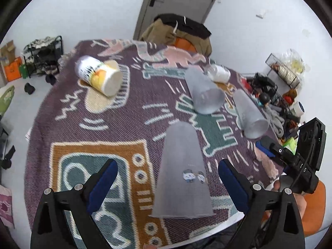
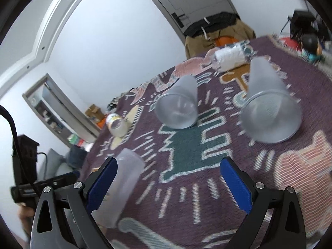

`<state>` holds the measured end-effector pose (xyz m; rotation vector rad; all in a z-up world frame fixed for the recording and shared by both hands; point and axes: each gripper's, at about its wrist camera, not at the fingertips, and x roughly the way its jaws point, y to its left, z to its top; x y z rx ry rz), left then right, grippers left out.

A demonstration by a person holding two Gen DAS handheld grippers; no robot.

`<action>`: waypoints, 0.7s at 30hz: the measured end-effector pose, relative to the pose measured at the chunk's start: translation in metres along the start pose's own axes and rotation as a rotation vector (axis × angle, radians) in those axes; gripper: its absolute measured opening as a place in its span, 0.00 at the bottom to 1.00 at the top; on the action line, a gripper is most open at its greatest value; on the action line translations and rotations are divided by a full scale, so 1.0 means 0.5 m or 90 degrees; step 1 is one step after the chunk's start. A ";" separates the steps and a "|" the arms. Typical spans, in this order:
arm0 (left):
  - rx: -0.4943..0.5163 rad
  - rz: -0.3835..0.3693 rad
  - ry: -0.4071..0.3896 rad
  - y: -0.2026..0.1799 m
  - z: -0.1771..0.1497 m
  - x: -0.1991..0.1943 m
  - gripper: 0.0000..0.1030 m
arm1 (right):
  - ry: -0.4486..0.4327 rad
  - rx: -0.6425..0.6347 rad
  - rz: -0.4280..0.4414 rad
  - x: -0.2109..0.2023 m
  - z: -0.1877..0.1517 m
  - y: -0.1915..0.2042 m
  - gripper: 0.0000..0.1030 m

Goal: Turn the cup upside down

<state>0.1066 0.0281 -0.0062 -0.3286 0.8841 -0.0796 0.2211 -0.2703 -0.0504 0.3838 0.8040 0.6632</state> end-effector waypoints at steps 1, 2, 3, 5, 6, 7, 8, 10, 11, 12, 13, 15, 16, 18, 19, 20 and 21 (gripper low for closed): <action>0.000 0.003 -0.014 0.006 0.000 -0.008 0.95 | 0.005 0.009 0.008 0.003 0.001 0.002 0.98; 0.001 0.006 -0.029 0.011 0.001 -0.015 0.95 | 0.010 0.019 0.017 0.008 0.002 0.006 0.98; 0.002 0.009 -0.042 0.017 0.001 -0.022 0.95 | 0.015 0.026 0.023 0.012 0.003 0.008 0.98; 0.005 0.011 -0.081 0.025 -0.003 -0.040 0.95 | 0.026 0.042 0.038 0.024 0.006 0.015 0.98; 0.011 0.014 -0.106 0.028 -0.006 -0.052 0.95 | 0.031 0.047 0.042 0.028 0.007 0.018 0.98; 0.017 0.017 -0.124 0.029 -0.009 -0.061 0.95 | 0.039 0.051 0.045 0.036 0.010 0.023 0.98; 0.027 0.020 -0.147 0.030 -0.013 -0.073 0.95 | 0.048 0.054 0.047 0.045 0.012 0.028 0.98; 0.040 0.019 -0.175 0.033 -0.019 -0.089 0.95 | 0.065 0.060 0.049 0.062 0.016 0.037 0.98; 0.044 0.021 -0.186 0.035 -0.021 -0.095 0.95 | 0.076 0.063 0.050 0.070 0.017 0.041 0.98; 0.048 0.026 -0.199 0.038 -0.025 -0.102 0.95 | 0.088 0.067 0.054 0.080 0.016 0.045 0.98; 0.051 0.031 -0.209 0.042 -0.029 -0.106 0.95 | 0.098 0.069 0.058 0.089 0.017 0.050 0.98; 0.052 0.041 -0.223 0.054 -0.034 -0.110 0.95 | 0.118 0.073 0.062 0.110 0.018 0.061 0.98; 0.049 0.042 -0.226 0.061 -0.036 -0.110 0.95 | 0.125 0.073 0.064 0.118 0.018 0.065 0.98; 0.039 0.044 -0.235 0.076 -0.041 -0.111 0.95 | 0.143 0.070 0.068 0.136 0.017 0.078 0.98; 0.035 0.047 -0.240 0.083 -0.043 -0.111 0.95 | 0.148 0.067 0.069 0.141 0.017 0.084 0.98; 0.033 0.050 -0.245 0.089 -0.045 -0.113 0.95 | 0.154 0.064 0.068 0.148 0.016 0.090 0.98; 0.031 0.055 -0.251 0.096 -0.047 -0.114 0.95 | 0.159 0.063 0.067 0.154 0.016 0.093 0.98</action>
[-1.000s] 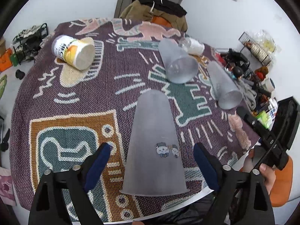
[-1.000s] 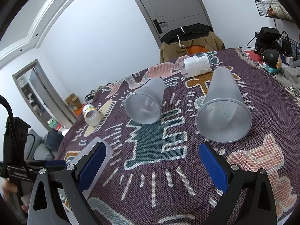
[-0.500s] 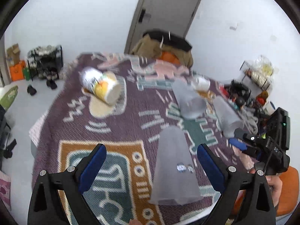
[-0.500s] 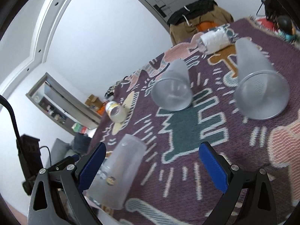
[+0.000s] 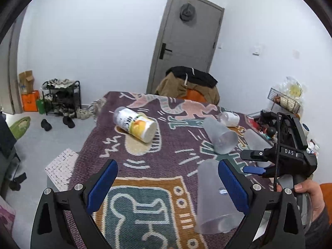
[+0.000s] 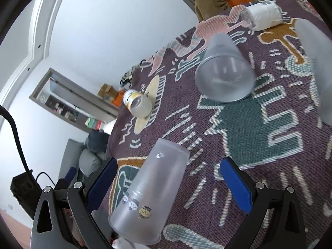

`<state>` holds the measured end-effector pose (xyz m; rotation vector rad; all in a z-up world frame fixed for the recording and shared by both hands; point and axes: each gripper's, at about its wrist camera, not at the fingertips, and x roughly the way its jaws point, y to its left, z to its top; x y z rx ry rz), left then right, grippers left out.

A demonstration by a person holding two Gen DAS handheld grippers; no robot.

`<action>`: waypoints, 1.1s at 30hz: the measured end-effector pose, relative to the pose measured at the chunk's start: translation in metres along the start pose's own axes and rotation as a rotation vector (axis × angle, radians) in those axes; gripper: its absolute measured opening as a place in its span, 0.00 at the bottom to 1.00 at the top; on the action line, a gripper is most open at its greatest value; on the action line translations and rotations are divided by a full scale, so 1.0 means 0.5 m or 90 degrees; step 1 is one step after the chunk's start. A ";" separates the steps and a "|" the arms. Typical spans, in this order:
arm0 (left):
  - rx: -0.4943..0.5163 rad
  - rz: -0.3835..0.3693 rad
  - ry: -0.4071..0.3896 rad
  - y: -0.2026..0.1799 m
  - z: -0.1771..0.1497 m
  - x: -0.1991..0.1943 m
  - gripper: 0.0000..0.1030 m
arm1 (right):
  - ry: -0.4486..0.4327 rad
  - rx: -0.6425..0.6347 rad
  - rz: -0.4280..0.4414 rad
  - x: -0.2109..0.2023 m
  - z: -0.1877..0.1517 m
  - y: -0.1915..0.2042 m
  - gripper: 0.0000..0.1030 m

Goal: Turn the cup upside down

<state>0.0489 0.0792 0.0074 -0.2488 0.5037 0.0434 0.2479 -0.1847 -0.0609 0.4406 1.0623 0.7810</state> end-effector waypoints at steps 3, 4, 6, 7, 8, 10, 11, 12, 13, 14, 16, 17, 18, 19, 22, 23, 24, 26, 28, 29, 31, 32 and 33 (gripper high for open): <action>0.000 0.015 -0.016 0.016 -0.006 -0.006 0.95 | 0.023 0.003 -0.006 0.025 0.001 0.006 0.98; -0.001 0.020 -0.022 0.023 -0.009 -0.007 0.95 | 0.029 0.006 -0.008 0.031 0.002 0.006 0.98; -0.004 0.029 -0.032 0.034 -0.014 -0.011 0.95 | 0.044 0.014 -0.010 0.046 0.003 0.006 0.98; -0.007 0.031 -0.036 0.040 -0.017 -0.013 0.95 | 0.053 0.016 -0.012 0.056 0.003 0.007 0.98; -0.011 0.032 -0.040 0.047 -0.021 -0.015 0.95 | 0.060 0.018 -0.015 0.064 0.004 0.009 0.98; -0.023 0.036 -0.046 0.063 -0.029 -0.016 0.95 | 0.074 0.017 -0.018 0.080 0.005 0.014 0.98; -0.026 0.037 -0.047 0.068 -0.032 -0.018 0.95 | 0.083 0.018 -0.021 0.090 0.006 0.016 0.98; -0.030 0.038 -0.049 0.074 -0.037 -0.020 0.95 | 0.092 0.019 -0.024 0.100 0.007 0.017 0.98; -0.033 0.039 -0.052 0.078 -0.040 -0.021 0.95 | 0.100 0.022 -0.027 0.109 0.007 0.018 0.98; -0.035 0.040 -0.054 0.084 -0.044 -0.024 0.95 | 0.110 0.029 -0.031 0.121 0.007 0.017 0.98; -0.037 0.046 -0.059 0.091 -0.049 -0.029 0.95 | 0.131 0.043 -0.035 0.140 0.008 0.013 0.98; -0.035 0.050 -0.063 0.094 -0.052 -0.031 0.95 | 0.140 0.046 -0.035 0.147 0.008 0.011 0.98; -0.033 0.053 -0.065 0.096 -0.053 -0.032 0.95 | 0.149 0.045 -0.036 0.155 0.007 0.012 0.98; -0.030 0.056 -0.068 0.097 -0.055 -0.033 0.95 | 0.162 0.039 -0.038 0.165 0.008 0.014 0.98; -0.026 0.060 -0.069 0.096 -0.060 -0.032 0.95 | 0.175 0.032 -0.046 0.174 0.015 0.020 0.98; -0.025 0.062 -0.068 0.096 -0.062 -0.030 0.95 | 0.181 0.041 -0.046 0.176 0.019 0.018 0.98; -0.026 0.062 -0.068 0.096 -0.063 -0.029 0.95 | 0.184 0.047 -0.046 0.175 0.021 0.015 0.98; -0.027 0.059 -0.068 0.097 -0.066 -0.027 0.95 | 0.194 0.054 -0.048 0.178 0.023 0.015 0.98; -0.028 0.058 -0.067 0.096 -0.068 -0.024 0.95 | 0.201 0.053 -0.051 0.177 0.022 0.017 0.97; -0.028 0.058 -0.066 0.097 -0.069 -0.023 0.95 | 0.203 0.054 -0.054 0.177 0.022 0.017 0.94; -0.027 0.059 -0.065 0.097 -0.071 -0.024 0.95 | 0.204 0.058 -0.054 0.176 0.023 0.016 0.65; -0.028 0.059 -0.065 0.098 -0.070 -0.025 0.95 | 0.212 0.063 -0.047 0.179 0.023 0.014 0.65; -0.028 0.060 -0.066 0.099 -0.070 -0.026 0.95 | 0.218 0.068 -0.037 0.182 0.023 0.013 0.64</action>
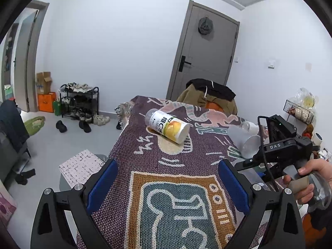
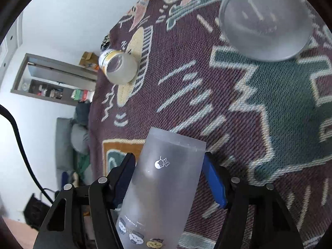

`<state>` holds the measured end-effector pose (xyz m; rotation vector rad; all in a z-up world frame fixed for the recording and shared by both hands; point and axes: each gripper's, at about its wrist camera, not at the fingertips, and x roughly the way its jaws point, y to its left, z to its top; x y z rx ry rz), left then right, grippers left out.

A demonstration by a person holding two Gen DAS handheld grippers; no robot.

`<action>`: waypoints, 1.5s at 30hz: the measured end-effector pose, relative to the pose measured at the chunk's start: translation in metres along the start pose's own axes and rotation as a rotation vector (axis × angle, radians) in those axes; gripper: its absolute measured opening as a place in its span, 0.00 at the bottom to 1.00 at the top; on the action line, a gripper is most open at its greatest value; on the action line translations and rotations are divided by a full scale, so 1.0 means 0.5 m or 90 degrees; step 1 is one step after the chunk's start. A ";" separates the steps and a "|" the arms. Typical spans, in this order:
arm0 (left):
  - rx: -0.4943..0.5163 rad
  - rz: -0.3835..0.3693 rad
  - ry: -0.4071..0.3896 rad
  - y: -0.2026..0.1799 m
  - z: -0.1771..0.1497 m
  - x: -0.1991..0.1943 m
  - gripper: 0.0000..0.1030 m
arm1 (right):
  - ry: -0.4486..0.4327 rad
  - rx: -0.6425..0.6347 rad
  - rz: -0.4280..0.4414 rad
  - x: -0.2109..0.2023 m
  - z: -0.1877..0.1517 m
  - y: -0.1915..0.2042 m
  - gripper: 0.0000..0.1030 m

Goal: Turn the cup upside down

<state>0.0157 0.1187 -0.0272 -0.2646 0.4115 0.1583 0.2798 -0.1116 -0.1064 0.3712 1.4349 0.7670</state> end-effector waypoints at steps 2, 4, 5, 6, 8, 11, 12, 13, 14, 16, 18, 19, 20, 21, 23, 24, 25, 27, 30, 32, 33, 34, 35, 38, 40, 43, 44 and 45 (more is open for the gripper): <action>0.000 0.001 -0.002 0.002 -0.001 -0.003 0.95 | -0.013 -0.026 -0.001 -0.012 -0.005 0.012 0.64; -0.001 0.005 -0.002 0.006 -0.001 -0.004 0.95 | -0.039 -0.053 -0.002 -0.030 -0.009 0.029 0.63; -0.002 0.005 -0.001 0.007 0.000 -0.004 0.95 | -0.053 -0.061 0.002 -0.043 -0.010 0.036 0.62; -0.005 0.005 -0.002 0.009 0.000 -0.005 0.95 | -0.065 -0.067 0.004 -0.054 -0.010 0.042 0.62; -0.011 0.005 -0.004 0.014 0.001 -0.007 0.95 | -0.092 -0.082 0.002 -0.080 -0.011 0.054 0.62; -0.018 0.008 -0.007 0.019 0.003 -0.008 0.95 | -0.129 -0.113 -0.012 -0.114 -0.013 0.074 0.61; -0.019 0.008 -0.007 0.021 0.003 -0.008 0.95 | -0.139 -0.123 -0.016 -0.122 -0.015 0.081 0.61; -0.022 0.008 -0.007 0.022 0.003 -0.008 0.95 | -0.153 -0.140 -0.026 -0.134 -0.018 0.091 0.61; -0.024 0.008 -0.008 0.023 0.003 -0.009 0.95 | -0.166 -0.156 -0.037 -0.143 -0.022 0.099 0.61; -0.024 0.009 -0.010 0.023 0.005 -0.008 0.95 | -0.194 -0.193 -0.060 -0.160 -0.033 0.120 0.60; -0.024 0.010 -0.011 0.025 0.005 -0.010 0.95 | -0.227 -0.238 -0.090 -0.175 -0.049 0.148 0.60; -0.024 0.011 -0.011 0.025 0.005 -0.011 0.95 | -0.239 -0.257 -0.100 -0.179 -0.055 0.159 0.60; -0.024 0.012 -0.011 0.027 0.004 -0.012 0.95 | -0.256 -0.284 -0.116 -0.184 -0.065 0.175 0.59; -0.026 0.013 -0.012 0.030 0.004 -0.013 0.95 | -0.267 -0.300 -0.126 -0.186 -0.071 0.184 0.59; -0.030 0.014 -0.013 0.035 0.004 -0.015 0.95 | -0.298 -0.358 -0.160 -0.188 -0.092 0.218 0.59; -0.032 0.015 -0.014 0.037 0.003 -0.016 0.95 | -0.309 -0.383 -0.173 -0.186 -0.104 0.232 0.59; -0.034 0.016 -0.015 0.040 0.003 -0.017 0.95 | -0.318 -0.406 -0.187 -0.182 -0.112 0.245 0.59; -0.038 0.019 -0.018 0.047 0.002 -0.019 0.95 | -0.329 -0.448 -0.213 -0.168 -0.127 0.266 0.59; -0.046 0.024 -0.021 0.058 -0.001 -0.022 0.95 | -0.330 -0.493 -0.242 -0.147 -0.146 0.286 0.59; -0.054 0.026 -0.021 0.068 -0.004 -0.023 0.95 | -0.328 -0.520 -0.260 -0.131 -0.157 0.299 0.59; -0.058 0.027 -0.021 0.072 -0.007 -0.024 0.95 | -0.326 -0.528 -0.265 -0.125 -0.163 0.303 0.59; -0.061 0.027 -0.020 0.076 -0.009 -0.024 0.95 | -0.320 -0.541 -0.275 -0.113 -0.166 0.306 0.59; -0.065 0.027 -0.019 0.079 -0.010 -0.023 0.95 | -0.312 -0.548 -0.285 -0.103 -0.169 0.307 0.59; -0.074 0.026 -0.013 0.086 -0.015 -0.021 0.95 | -0.291 -0.552 -0.303 -0.078 -0.170 0.305 0.59; -0.073 0.027 -0.012 0.087 -0.017 -0.020 0.95 | -0.290 -0.547 -0.305 -0.075 -0.170 0.301 0.59; -0.074 0.028 -0.010 0.088 -0.019 -0.019 0.95 | -0.293 -0.546 -0.315 -0.082 -0.169 0.299 0.59; -0.075 0.026 -0.009 0.088 -0.019 -0.018 0.95 | -0.294 -0.547 -0.319 -0.085 -0.168 0.298 0.59; -0.077 0.025 -0.008 0.088 -0.019 -0.018 0.95 | -0.293 -0.547 -0.321 -0.085 -0.170 0.301 0.59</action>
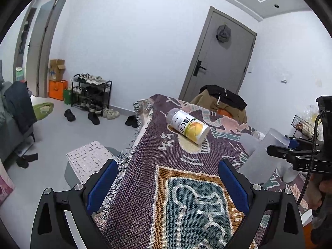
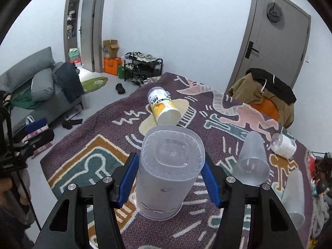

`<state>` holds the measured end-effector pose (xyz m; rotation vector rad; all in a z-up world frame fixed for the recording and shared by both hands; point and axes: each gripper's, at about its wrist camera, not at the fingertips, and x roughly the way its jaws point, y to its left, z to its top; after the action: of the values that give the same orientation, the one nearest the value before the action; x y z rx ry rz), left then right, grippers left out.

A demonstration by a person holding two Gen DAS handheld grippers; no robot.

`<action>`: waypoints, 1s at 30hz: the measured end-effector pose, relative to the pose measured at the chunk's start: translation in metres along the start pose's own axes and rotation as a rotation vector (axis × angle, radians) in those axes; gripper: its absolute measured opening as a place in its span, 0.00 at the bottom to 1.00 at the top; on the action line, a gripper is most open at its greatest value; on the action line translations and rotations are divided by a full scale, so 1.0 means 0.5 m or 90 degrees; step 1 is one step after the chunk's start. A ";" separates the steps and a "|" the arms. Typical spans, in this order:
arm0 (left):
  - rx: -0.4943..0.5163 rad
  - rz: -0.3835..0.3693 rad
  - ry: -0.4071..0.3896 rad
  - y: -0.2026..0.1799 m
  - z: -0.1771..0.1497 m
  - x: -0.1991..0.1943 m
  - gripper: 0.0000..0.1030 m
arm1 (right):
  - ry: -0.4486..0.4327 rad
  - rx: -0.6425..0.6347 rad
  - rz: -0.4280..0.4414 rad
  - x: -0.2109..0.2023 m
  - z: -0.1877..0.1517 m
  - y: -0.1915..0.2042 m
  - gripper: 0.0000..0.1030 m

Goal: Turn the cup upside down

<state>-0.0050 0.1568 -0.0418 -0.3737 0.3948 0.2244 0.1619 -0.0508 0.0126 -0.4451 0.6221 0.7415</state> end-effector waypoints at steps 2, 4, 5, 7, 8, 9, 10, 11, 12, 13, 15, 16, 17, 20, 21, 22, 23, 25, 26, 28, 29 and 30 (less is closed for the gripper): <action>-0.002 -0.005 0.003 -0.003 -0.002 0.003 0.95 | 0.004 0.001 -0.001 -0.004 0.000 -0.002 0.59; -0.001 -0.010 0.005 -0.007 -0.002 0.004 0.95 | 0.012 -0.001 0.002 -0.004 -0.002 -0.005 0.59; 0.000 -0.014 0.005 -0.009 -0.003 0.004 0.95 | 0.013 0.003 0.005 -0.004 -0.003 -0.007 0.59; 0.005 -0.021 0.003 -0.017 -0.002 0.001 0.95 | 0.016 0.025 0.017 -0.003 -0.003 -0.017 0.74; 0.008 -0.023 0.003 -0.023 0.000 0.000 0.95 | 0.018 0.050 0.029 -0.005 -0.003 -0.028 0.81; 0.010 -0.022 0.004 -0.027 0.002 0.000 0.95 | 0.017 0.066 0.038 -0.007 -0.004 -0.035 0.89; 0.011 -0.021 0.005 -0.031 0.003 -0.002 0.95 | 0.008 0.088 0.050 -0.016 -0.006 -0.048 0.90; 0.014 -0.021 0.005 -0.037 0.004 -0.003 0.95 | 0.003 0.093 0.052 -0.022 -0.007 -0.051 0.90; 0.017 -0.024 0.003 -0.044 0.006 -0.005 0.95 | -0.005 0.095 0.049 -0.032 -0.008 -0.056 0.90; 0.020 -0.027 0.000 -0.051 0.008 -0.009 0.95 | -0.013 0.096 0.044 -0.044 -0.011 -0.060 0.91; 0.027 -0.028 -0.007 -0.063 0.011 -0.014 0.99 | -0.024 0.108 0.044 -0.066 -0.019 -0.072 0.93; 0.032 -0.030 -0.014 -0.071 0.013 -0.018 1.00 | -0.030 0.116 0.045 -0.078 -0.025 -0.079 0.95; 0.036 -0.032 -0.019 -0.076 0.015 -0.022 1.00 | -0.036 0.123 0.044 -0.089 -0.031 -0.086 0.97; 0.053 -0.035 -0.032 -0.101 0.021 -0.033 1.00 | -0.052 0.137 0.034 -0.124 -0.053 -0.105 0.98; 0.060 -0.034 -0.033 -0.112 0.024 -0.036 1.00 | -0.059 0.141 0.033 -0.136 -0.061 -0.109 0.98; 0.065 -0.034 -0.032 -0.119 0.025 -0.036 1.00 | -0.065 0.146 0.035 -0.149 -0.069 -0.114 0.99; 0.075 -0.036 -0.029 -0.131 0.027 -0.038 1.00 | -0.069 0.150 0.036 -0.159 -0.076 -0.120 1.00; 0.088 -0.040 -0.029 -0.145 0.028 -0.042 1.00 | -0.077 0.161 0.034 -0.177 -0.090 -0.130 1.00; 0.095 -0.043 -0.032 -0.152 0.028 -0.046 1.00 | -0.082 0.165 0.033 -0.185 -0.096 -0.135 1.00; 0.113 -0.045 -0.039 -0.170 0.026 -0.054 1.00 | -0.091 0.175 0.033 -0.202 -0.114 -0.141 1.00; 0.125 -0.045 -0.044 -0.179 0.025 -0.060 1.00 | -0.097 0.183 0.035 -0.210 -0.124 -0.145 1.00; 0.136 -0.046 -0.050 -0.186 0.023 -0.065 1.00 | -0.101 0.188 0.036 -0.214 -0.130 -0.148 1.00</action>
<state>-0.0042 0.0723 0.0102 -0.1684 0.3241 0.1243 0.1314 -0.1885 0.0471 -0.0963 0.5851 0.7180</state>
